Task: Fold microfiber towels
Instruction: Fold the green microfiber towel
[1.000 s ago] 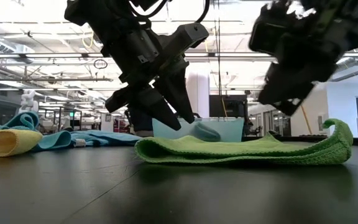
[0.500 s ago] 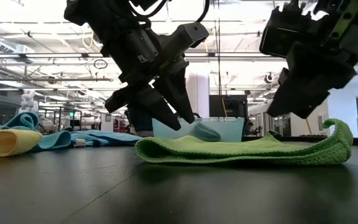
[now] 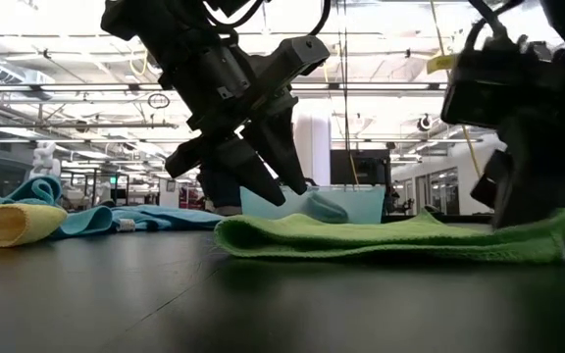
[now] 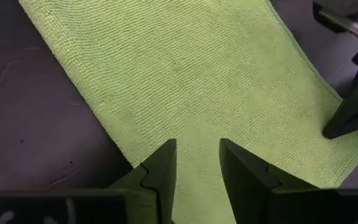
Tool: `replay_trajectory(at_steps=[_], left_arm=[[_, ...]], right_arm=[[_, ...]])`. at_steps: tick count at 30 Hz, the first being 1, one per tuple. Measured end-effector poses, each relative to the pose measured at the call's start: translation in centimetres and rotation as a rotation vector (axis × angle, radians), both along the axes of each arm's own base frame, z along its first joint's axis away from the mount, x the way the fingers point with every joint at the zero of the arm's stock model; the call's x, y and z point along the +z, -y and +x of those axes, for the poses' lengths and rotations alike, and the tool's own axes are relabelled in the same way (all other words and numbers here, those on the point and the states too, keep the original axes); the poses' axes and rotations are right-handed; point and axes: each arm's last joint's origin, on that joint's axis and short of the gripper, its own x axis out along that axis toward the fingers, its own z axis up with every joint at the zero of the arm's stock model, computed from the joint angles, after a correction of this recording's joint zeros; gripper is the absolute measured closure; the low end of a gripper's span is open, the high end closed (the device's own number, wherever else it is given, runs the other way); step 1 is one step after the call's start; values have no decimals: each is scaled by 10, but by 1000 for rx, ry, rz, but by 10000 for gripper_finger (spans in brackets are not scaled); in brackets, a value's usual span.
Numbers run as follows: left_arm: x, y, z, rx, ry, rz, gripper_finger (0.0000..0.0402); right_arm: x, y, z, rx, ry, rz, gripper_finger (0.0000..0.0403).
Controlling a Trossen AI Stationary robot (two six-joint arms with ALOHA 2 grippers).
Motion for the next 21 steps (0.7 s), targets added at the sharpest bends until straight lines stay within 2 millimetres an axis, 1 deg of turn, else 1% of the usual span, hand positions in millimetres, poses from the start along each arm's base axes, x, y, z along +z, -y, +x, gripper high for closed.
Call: replay_trajectory(at_steps=[2,8,15,18,21], left_arm=[[0,0,0,0,0,-1,280],[0,0,0,0,-1,-1,280],[0,0,0,-16,-3,6,280],[0,3,-1,-104,-19,33,280],[0,10,-3,-253,-36,75,280]], right_arm=[[-2,-3,-2,10,-11,16,403],[-1,-12,-9,111,-72,69,403],[-1,-16,-12,182,-97,111,403],[0,-17,-11,208,-95,134,403],[4,-17,-13,221,-92,145,403]])
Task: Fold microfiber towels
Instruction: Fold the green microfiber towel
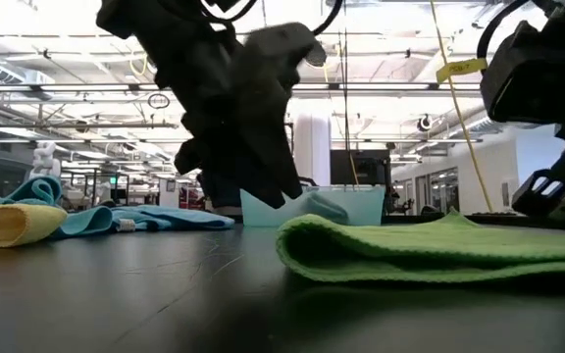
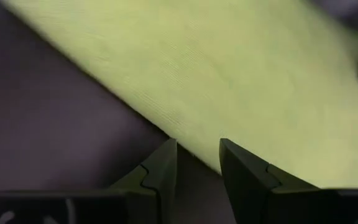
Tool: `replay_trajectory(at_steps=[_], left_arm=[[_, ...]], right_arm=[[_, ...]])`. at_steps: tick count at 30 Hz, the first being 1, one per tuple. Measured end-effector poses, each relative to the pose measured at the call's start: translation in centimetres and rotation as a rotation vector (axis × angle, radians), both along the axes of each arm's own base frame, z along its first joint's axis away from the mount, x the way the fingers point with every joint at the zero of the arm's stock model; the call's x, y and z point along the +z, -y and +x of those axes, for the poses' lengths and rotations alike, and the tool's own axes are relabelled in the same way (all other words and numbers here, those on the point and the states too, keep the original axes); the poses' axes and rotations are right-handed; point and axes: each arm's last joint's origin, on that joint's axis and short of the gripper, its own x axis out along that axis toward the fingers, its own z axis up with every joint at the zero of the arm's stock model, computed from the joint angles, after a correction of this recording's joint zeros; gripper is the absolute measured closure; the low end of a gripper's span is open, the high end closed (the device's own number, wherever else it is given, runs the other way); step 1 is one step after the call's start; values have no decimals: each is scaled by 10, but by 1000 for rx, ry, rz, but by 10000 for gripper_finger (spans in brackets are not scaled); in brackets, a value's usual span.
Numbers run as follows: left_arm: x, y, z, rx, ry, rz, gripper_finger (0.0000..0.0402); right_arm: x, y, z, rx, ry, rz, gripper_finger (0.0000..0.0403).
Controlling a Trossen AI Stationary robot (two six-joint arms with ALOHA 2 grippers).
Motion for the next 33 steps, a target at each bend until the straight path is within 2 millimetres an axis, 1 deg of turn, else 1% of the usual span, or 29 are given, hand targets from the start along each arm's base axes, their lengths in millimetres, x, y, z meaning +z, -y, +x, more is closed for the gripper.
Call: replay_trajectory(at_steps=[3,5,9,11,13,16,21,24,26,29,33], left_arm=[[1,12,-2,-132,5,38,280],[3,22,-2,-190,47,52,280],[11,46,-2,-260,177,86,281],[18,57,-4,-281,188,123,288],[27,65,-4,-301,164,154,305],[47,73,-4,-345,105,194,338],[85,80,4,-446,117,294,393],[97,80,7,-468,135,315,394],[98,79,6,-471,119,318,391],[93,81,0,-491,59,295,396],[91,91,-6,-545,45,260,396]], right_arm=[[9,0,0,1,31,18,403],[18,1,0,-2,63,35,403],[35,3,-2,-18,131,50,403],[42,5,-4,-20,146,59,403],[47,6,-5,-25,134,50,403],[60,6,-3,-16,94,11,403],[100,-1,9,51,99,-95,403],[124,-4,12,74,92,-186,403],[135,-6,12,83,69,-241,403],[138,-10,9,113,21,-297,403],[125,-19,7,171,-37,-291,403]])
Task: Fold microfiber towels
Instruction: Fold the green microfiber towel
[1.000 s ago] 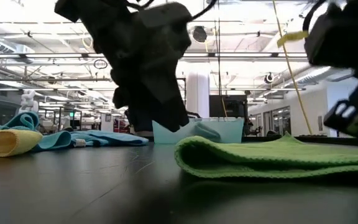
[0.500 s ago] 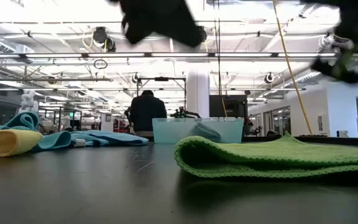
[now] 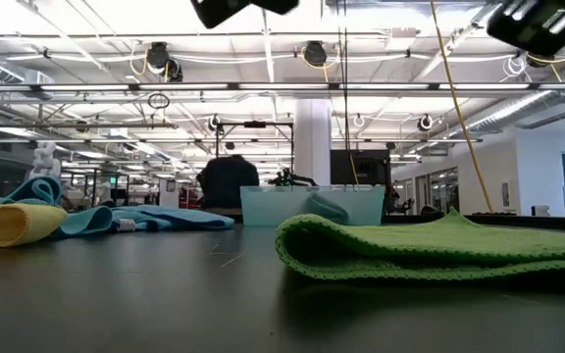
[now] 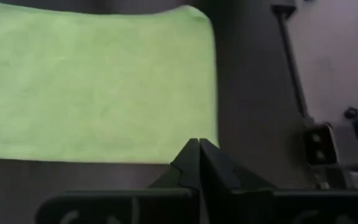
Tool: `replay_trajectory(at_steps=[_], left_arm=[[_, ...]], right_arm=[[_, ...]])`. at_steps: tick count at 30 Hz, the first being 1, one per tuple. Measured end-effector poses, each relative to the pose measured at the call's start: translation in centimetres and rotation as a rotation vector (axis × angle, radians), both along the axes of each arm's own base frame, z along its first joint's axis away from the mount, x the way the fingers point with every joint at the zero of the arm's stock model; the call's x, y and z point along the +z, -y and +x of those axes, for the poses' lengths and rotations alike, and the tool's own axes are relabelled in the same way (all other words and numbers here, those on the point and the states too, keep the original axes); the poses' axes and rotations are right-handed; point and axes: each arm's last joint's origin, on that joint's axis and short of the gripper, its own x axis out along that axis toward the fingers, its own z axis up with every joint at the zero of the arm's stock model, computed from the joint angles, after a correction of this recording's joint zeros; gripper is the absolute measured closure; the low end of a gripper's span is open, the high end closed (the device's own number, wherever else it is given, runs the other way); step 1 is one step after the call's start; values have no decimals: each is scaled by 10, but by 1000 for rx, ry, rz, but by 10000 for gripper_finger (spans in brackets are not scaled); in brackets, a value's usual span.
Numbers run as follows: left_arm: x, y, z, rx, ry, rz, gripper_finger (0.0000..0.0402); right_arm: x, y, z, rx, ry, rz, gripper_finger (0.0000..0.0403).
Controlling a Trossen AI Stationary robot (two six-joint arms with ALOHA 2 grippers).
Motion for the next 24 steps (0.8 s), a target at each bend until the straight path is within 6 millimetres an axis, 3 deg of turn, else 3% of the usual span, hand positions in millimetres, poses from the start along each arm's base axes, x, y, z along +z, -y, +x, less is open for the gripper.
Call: replay_trajectory(at_steps=[5,10,16,20,24], left_arm=[[-7,9,-2,-60,-8,34,398],[-35,8,8,-41,-86,28,384],[-59,3,18,-32,-197,-71,357],[-60,4,18,-114,-202,-74,334],[-56,20,17,-264,-104,-39,308]], right_arm=[[-25,-11,-1,63,-84,-34,403],[-41,-13,1,37,-155,-40,403],[-41,-14,5,36,-171,32,399],[-38,-18,7,65,-147,87,378],[-36,-20,10,100,-99,98,347]])
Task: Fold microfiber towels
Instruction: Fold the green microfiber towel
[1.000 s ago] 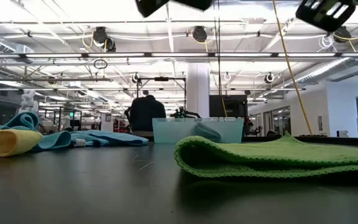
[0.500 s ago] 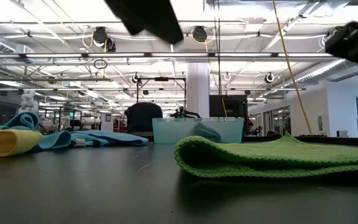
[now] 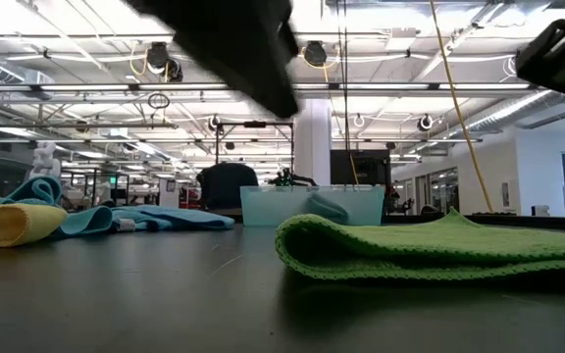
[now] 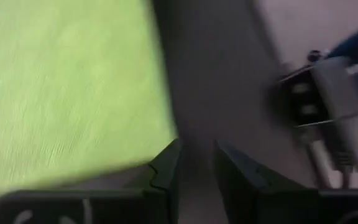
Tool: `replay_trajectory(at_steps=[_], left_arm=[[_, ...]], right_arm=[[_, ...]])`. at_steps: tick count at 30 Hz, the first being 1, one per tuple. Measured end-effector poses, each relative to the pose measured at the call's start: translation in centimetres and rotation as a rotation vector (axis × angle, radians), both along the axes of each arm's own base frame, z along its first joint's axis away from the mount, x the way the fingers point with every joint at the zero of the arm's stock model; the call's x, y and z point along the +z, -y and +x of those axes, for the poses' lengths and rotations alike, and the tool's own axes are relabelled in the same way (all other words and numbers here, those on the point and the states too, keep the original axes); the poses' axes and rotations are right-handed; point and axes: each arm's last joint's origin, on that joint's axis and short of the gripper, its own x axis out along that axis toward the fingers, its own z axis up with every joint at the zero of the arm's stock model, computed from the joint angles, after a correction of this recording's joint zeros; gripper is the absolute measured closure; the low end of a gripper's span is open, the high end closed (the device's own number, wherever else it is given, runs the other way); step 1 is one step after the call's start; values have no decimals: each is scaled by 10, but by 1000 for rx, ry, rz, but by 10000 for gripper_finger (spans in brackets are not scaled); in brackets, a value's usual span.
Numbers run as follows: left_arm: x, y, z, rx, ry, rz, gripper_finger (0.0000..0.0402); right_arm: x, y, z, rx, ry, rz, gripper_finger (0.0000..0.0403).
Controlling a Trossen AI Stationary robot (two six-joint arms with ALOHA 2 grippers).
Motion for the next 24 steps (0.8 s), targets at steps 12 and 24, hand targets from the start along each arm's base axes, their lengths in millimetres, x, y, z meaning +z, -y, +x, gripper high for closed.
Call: replay_trajectory(at_steps=[12,24], left_arm=[[-4,22,-8,-249,230,433,259],[-5,18,-7,-296,223,477,256]], right_arm=[[-1,2,1,51,54,-68,298],[-31,-5,9,31,-12,-105,280]])
